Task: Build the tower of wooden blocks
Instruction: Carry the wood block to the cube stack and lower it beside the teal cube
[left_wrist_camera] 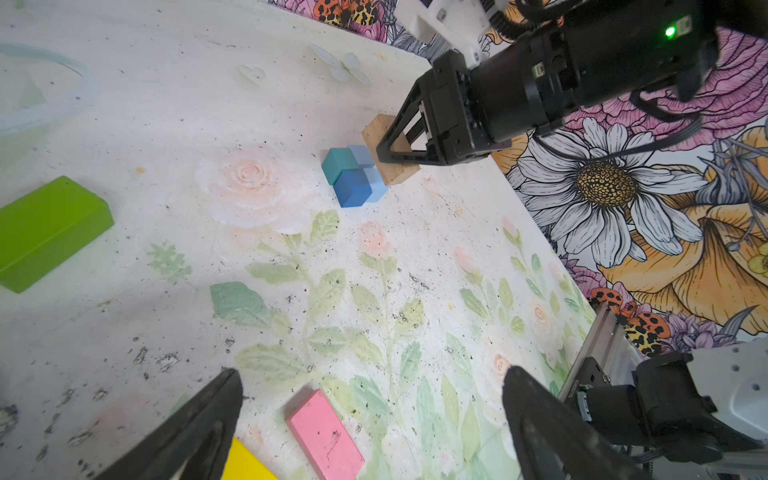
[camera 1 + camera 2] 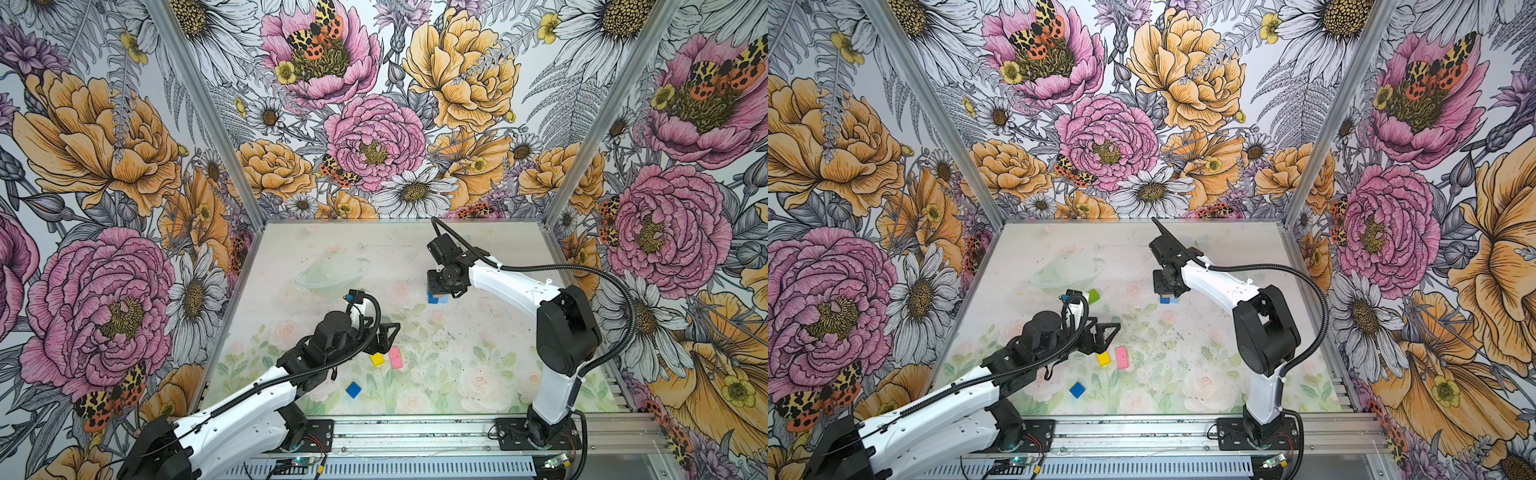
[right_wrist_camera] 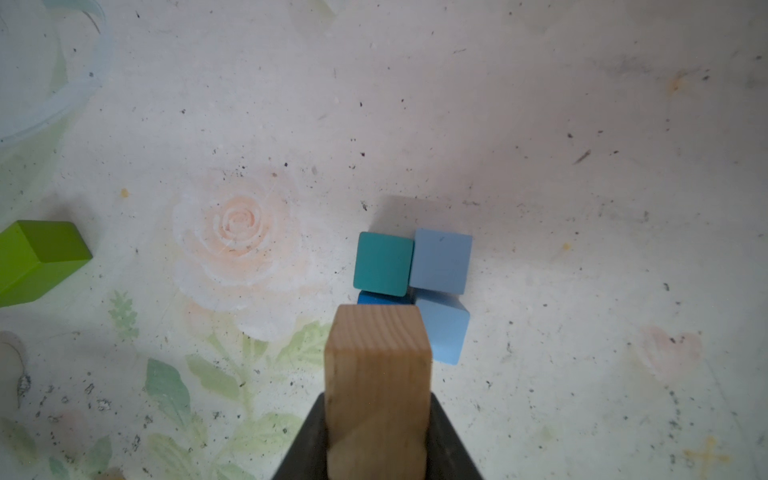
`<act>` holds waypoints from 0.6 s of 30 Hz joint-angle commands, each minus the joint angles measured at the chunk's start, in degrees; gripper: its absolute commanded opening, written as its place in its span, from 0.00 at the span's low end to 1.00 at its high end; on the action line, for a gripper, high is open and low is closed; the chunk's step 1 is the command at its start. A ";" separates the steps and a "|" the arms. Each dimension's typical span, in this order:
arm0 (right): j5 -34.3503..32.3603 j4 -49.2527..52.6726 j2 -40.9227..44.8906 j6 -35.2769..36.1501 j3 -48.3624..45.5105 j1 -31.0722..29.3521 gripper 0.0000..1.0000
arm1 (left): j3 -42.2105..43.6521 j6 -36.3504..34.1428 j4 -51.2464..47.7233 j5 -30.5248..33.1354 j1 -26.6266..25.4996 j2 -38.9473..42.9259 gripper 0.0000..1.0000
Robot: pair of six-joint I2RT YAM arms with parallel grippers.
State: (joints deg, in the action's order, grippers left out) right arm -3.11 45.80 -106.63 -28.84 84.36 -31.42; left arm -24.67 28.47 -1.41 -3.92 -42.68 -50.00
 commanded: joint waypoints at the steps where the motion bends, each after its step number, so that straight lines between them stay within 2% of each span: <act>1: 0.23 0.34 -1.28 0.80 2.26 0.22 0.25 | -0.47 -1.23 1.10 -0.28 0.73 -0.32 0.99; 18: 0.57 0.43 -5.82 0.76 4.99 0.64 0.25 | 0.32 -1.40 1.69 -1.33 2.49 -0.36 0.99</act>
State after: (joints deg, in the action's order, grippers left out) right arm -2.83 46.52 -111.53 -28.77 87.24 -31.22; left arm -24.64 28.08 -1.37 -3.99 -40.88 -50.04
